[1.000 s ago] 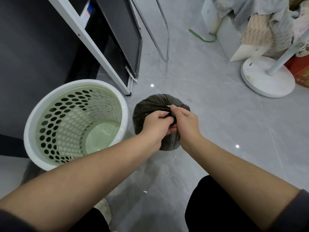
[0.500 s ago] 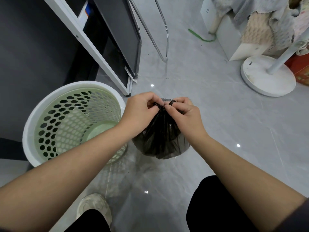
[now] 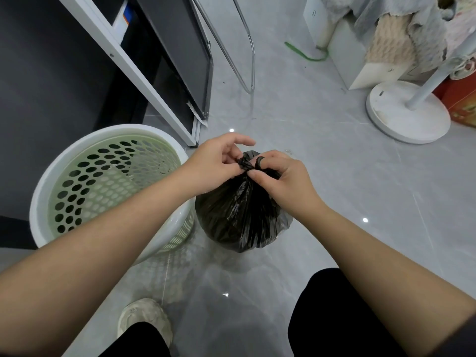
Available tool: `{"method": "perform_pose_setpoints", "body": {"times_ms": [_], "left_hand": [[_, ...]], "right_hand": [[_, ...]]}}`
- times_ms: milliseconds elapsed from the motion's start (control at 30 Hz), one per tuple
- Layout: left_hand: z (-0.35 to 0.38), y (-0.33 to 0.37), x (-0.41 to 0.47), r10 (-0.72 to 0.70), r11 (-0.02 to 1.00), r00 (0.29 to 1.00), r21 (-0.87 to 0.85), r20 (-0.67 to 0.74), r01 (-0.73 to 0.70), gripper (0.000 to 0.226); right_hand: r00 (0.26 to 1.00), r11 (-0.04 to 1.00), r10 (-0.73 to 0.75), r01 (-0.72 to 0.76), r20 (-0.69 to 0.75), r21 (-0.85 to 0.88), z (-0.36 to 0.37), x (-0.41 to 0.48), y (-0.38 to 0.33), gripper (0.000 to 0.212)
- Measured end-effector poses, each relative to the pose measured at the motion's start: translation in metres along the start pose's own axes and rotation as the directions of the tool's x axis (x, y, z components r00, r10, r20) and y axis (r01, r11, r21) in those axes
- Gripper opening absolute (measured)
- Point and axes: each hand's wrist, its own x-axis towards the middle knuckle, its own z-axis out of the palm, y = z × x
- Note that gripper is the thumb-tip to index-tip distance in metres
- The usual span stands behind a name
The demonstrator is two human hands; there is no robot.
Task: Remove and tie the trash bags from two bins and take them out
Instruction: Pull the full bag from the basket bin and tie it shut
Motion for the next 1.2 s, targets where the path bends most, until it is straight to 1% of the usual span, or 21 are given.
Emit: {"method": "perform_pose_setpoints", "body": {"times_ms": [67, 133, 233, 300, 333, 433, 500, 567, 633, 733, 867, 1000, 1067, 1133, 1200], "left_hand": [[-0.002, -0.002, -0.001, 0.048, 0.999, 0.995, 0.017, 0.083, -0.049, 0.041], [-0.002, -0.003, -0.003, 0.07, 0.997, 0.988, 0.014, 0.14, -0.072, 0.038], [-0.003, -0.007, -0.004, 0.055, 0.995, 0.987, 0.071, 0.149, -0.066, 0.032], [-0.004, -0.009, -0.002, 0.032, 0.989, 0.988, 0.137, 0.148, -0.052, 0.03], [-0.004, -0.009, -0.002, 0.02, 0.989, 0.988, 0.143, 0.153, -0.042, 0.028], [0.002, -0.012, -0.005, -0.001, 0.989, 0.984, 0.147, 0.176, -0.026, 0.023], [0.006, -0.017, -0.008, -0.004, 0.984, 0.981, 0.176, 0.192, -0.031, 0.021], [0.009, -0.02, -0.009, 0.012, 0.981, 0.982, 0.19, 0.191, -0.049, 0.021], [0.01, -0.022, -0.008, 0.042, 0.972, 0.984, 0.22, 0.174, -0.08, 0.02], [0.01, -0.021, -0.007, 0.095, 0.95, 0.983, 0.28, 0.156, -0.136, 0.015], [0.017, -0.026, -0.009, 0.148, 0.922, 0.981, 0.341, 0.125, -0.182, 0.009], [0.025, -0.039, -0.017, 0.294, 0.856, 0.952, 0.418, 0.091, -0.304, 0.007], [0.026, -0.046, -0.02, 0.361, 0.812, 0.928, 0.457, 0.094, -0.363, 0.009], [0.028, -0.05, -0.023, 0.426, 0.754, 0.895, 0.495, 0.133, -0.432, 0.01], [0.031, -0.055, -0.025, 0.45, 0.716, 0.878, 0.522, 0.163, -0.464, 0.01]], "right_hand": [[0.997, 0.999, -0.025, 0.027, 0.077, -0.021, -0.003, -0.001, 0.0, 0.017], [0.987, 0.996, -0.048, 0.059, 0.154, -0.066, -0.004, -0.002, 0.0, 0.018], [0.969, 0.991, -0.072, 0.096, 0.236, -0.09, -0.005, -0.002, 0.0, 0.024], [0.956, 0.992, -0.063, 0.09, 0.286, -0.083, -0.006, -0.003, -0.001, 0.017], [0.952, 0.994, -0.05, 0.076, 0.304, -0.073, -0.007, -0.004, 0.0, 0.015], [0.939, 0.999, 0.018, -0.003, 0.344, -0.043, -0.008, -0.005, 0.005, 0.006], [0.924, 0.997, 0.076, -0.063, 0.374, -0.049, -0.007, -0.005, 0.01, 0.006], [0.908, 0.99, 0.142, -0.137, 0.395, -0.039, -0.007, -0.005, 0.011, 0.005], [0.886, 0.975, 0.199, -0.222, 0.418, 0.007, -0.011, -0.004, 0.01, 0.003], [0.847, 0.94, 0.273, -0.336, 0.457, 0.062, -0.016, -0.004, 0.01, 0.014], [0.771, 0.846, 0.39, -0.516, 0.504, 0.134, -0.016, -0.006, 0.018, 0.016], [0.703, 0.734, 0.483, -0.65, 0.522, 0.197, -0.015, -0.006, 0.022, 0.008], [0.67, 0.676, 0.513, -0.701, 0.536, 0.228, -0.013, -0.006, 0.022, 0.01], [0.656, 0.63, 0.544, -0.731, 0.523, 0.262, -0.012, -0.005, 0.021, 0.013], [0.672, 0.617, 0.557, -0.728, 0.489, 0.298, -0.01, -0.004, 0.019, 0.018]]}}
